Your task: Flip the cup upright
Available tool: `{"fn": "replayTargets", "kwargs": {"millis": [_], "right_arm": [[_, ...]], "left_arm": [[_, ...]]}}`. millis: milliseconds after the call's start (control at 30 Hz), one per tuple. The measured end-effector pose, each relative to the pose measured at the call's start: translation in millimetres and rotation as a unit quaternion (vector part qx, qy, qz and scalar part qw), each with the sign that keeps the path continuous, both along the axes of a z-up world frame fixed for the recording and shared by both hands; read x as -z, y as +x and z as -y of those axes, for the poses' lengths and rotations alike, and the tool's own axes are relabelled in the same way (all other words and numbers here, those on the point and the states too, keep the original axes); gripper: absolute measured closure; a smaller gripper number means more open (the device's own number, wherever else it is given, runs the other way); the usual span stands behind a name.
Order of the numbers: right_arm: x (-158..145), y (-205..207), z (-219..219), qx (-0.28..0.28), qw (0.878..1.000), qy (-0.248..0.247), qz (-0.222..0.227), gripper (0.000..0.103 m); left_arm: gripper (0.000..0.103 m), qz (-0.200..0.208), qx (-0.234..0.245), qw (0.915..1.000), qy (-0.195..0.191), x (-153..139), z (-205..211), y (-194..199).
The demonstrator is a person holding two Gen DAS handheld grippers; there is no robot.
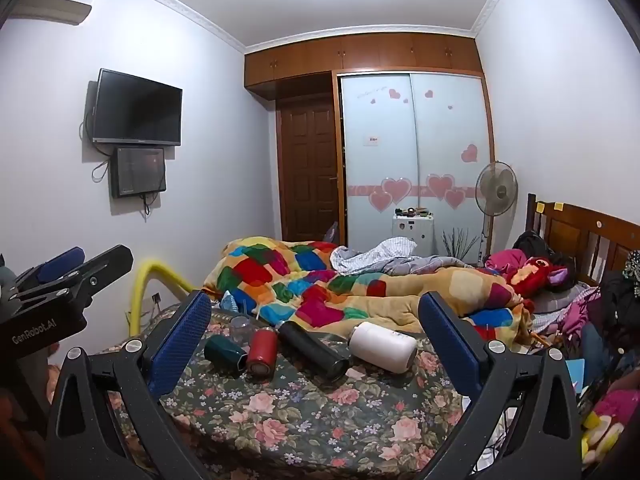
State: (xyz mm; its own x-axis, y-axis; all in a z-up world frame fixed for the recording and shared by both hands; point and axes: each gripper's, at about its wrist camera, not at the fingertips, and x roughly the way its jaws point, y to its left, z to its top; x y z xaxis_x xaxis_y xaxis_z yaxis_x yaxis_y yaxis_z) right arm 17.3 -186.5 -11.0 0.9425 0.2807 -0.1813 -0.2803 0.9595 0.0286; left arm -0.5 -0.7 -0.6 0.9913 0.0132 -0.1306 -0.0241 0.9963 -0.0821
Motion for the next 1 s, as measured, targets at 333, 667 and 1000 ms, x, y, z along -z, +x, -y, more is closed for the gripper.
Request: {"fn": "replayTargets", "kwargs": {"millis": [333,667,1000], "right_arm": [[-2,0,0,0.000,1.000,0.001,-0.006,0.000],[-1,0,-3,-0.002,1.000,0.002,-0.008,0.000],[1,0,-3,-0.003,1.000,0.003,-0.010,0.000]], "left_arm": [[0.000,-0.005,0.007,1.0000,-0.005,-1,0,-3],[0.000,-0.010,0.009,0.9999,-0.001,8,0,2],[0.000,-0.013,0.008,0.9999,-0.004,11,-2,4]]}}
